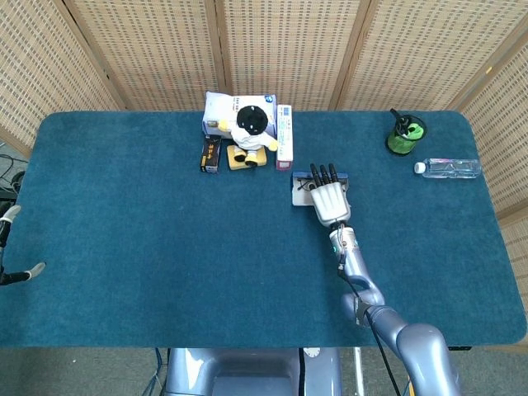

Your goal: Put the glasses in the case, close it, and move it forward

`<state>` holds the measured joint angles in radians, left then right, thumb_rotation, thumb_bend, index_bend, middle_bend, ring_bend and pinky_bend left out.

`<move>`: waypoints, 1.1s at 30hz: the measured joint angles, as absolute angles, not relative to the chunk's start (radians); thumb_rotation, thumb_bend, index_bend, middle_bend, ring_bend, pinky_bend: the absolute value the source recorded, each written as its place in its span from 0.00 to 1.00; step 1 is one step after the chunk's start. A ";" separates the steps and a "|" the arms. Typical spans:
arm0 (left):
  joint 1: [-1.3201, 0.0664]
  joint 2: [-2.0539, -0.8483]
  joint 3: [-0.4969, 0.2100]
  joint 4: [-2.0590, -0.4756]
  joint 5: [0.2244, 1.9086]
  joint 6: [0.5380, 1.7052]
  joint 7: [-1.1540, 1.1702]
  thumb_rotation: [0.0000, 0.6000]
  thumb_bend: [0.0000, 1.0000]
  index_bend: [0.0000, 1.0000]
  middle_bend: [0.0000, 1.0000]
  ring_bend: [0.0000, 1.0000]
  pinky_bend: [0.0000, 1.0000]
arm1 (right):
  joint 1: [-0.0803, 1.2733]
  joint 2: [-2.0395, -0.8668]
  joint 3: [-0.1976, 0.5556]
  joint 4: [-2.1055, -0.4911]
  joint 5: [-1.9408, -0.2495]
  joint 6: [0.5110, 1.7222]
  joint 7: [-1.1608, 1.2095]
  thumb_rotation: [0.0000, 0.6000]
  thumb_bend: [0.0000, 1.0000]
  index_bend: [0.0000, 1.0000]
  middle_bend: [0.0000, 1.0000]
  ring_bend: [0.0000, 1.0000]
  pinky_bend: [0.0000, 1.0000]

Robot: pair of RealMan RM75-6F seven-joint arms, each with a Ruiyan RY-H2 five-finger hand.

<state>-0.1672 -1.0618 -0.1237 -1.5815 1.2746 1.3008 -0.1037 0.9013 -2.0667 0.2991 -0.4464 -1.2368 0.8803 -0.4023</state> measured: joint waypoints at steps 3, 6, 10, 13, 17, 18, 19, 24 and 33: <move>-0.167 -1.062 -0.123 -1.582 1.276 1.302 -0.103 1.00 0.00 0.00 0.00 0.00 0.00 | 0.896 -2.060 0.293 -0.449 -1.241 0.886 -0.407 1.00 0.56 0.69 0.05 0.00 0.00; -0.166 -1.062 -0.122 -1.584 1.277 1.304 -0.100 1.00 0.00 0.00 0.00 0.00 0.00 | 0.888 -2.046 0.284 -0.465 -1.249 0.897 -0.405 1.00 0.57 0.69 0.06 0.00 0.00; -0.167 -1.063 -0.120 -1.587 1.282 1.305 -0.094 1.00 0.00 0.00 0.00 0.00 0.00 | 0.871 -2.014 0.273 -0.519 -1.260 0.912 -0.399 1.00 0.57 0.69 0.06 0.00 0.00; -0.167 -1.065 -0.117 -1.589 1.290 1.307 -0.089 1.00 0.00 0.00 0.00 0.00 0.00 | 0.855 -1.984 0.263 -0.580 -1.268 0.925 -0.397 1.00 0.57 0.69 0.07 0.00 0.00; -0.166 -1.066 -0.114 -1.591 1.297 1.311 -0.087 1.00 0.00 0.00 0.00 0.00 0.00 | 0.823 -1.925 0.242 -0.699 -1.283 0.950 -0.401 1.00 0.57 0.69 0.07 0.00 0.00; -0.166 -1.066 -0.113 -1.592 1.298 1.312 -0.086 1.00 0.00 0.00 0.00 0.00 0.00 | 0.815 -1.910 0.236 -0.730 -1.285 0.953 -0.402 1.00 0.57 0.69 0.07 0.00 0.00; -0.165 -1.065 -0.113 -1.593 1.301 1.314 -0.086 1.00 0.00 0.00 0.00 0.00 0.00 | 0.806 -1.893 0.231 -0.764 -1.287 0.956 -0.403 1.00 0.57 0.69 0.07 0.00 0.00; -0.164 -1.064 -0.110 -1.598 1.310 1.320 -0.087 1.00 0.00 0.00 0.00 0.00 0.00 | 0.753 -1.764 0.186 -1.001 -1.311 0.978 -0.418 1.00 0.57 0.69 0.07 0.00 0.00; -0.161 -1.062 -0.105 -1.606 1.318 1.327 -0.081 1.00 0.00 0.00 0.00 0.00 0.00 | 0.660 -1.476 0.061 -1.441 -1.420 1.034 -0.441 1.00 0.57 0.69 0.09 0.00 0.00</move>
